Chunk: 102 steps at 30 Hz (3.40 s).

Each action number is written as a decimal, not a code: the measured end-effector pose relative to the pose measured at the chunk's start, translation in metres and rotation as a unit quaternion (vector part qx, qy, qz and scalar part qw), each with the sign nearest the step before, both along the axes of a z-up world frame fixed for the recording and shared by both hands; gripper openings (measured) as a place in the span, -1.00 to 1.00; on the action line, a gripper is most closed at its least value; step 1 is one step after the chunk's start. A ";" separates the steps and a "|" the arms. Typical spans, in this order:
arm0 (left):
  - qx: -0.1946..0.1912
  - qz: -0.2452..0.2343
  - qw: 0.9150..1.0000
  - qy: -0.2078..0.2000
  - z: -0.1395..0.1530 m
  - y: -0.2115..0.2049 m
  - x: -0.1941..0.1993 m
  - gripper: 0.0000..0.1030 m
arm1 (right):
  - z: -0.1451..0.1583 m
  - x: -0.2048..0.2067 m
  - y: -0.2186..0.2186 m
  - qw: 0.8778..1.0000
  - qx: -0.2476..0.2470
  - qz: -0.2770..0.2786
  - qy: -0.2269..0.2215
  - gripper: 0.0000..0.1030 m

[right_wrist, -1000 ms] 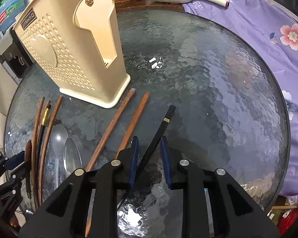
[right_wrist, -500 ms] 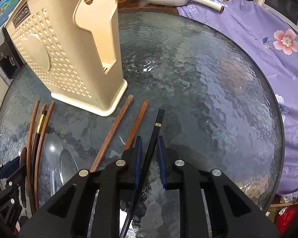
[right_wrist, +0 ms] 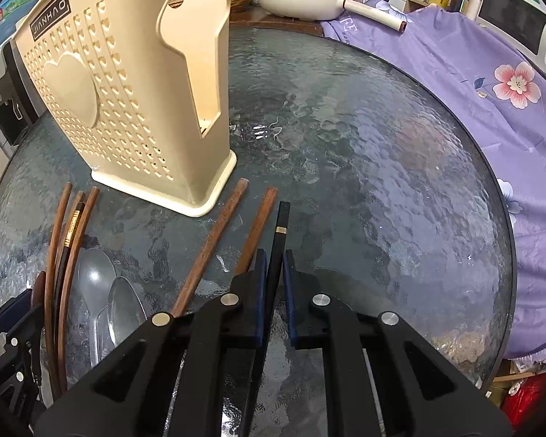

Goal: Organize utensils
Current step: 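Close left tool on wooden-handled spoon while right tool grasps black chopstick, then lift spoon with left tool while right tool carries black chopstick over holder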

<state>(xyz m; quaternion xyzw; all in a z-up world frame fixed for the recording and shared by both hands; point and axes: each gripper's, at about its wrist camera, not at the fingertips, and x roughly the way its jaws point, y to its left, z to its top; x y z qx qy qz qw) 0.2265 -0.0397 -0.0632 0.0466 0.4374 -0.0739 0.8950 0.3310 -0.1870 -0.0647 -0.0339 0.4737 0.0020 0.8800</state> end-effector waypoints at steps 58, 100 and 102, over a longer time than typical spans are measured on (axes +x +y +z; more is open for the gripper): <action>-0.094 -0.005 0.989 -0.114 0.088 0.037 -0.037 -0.71 | 0.110 -0.084 -0.039 0.956 0.211 0.118 -0.166 -0.85; -0.128 -0.042 0.972 -0.194 0.173 0.040 -0.028 -0.71 | 0.203 -0.111 -0.034 0.927 0.228 0.179 -0.238 -0.85; -0.131 -0.042 0.969 -0.206 0.187 0.039 -0.024 -0.72 | 0.217 -0.106 -0.030 0.925 0.223 0.180 -0.249 -0.85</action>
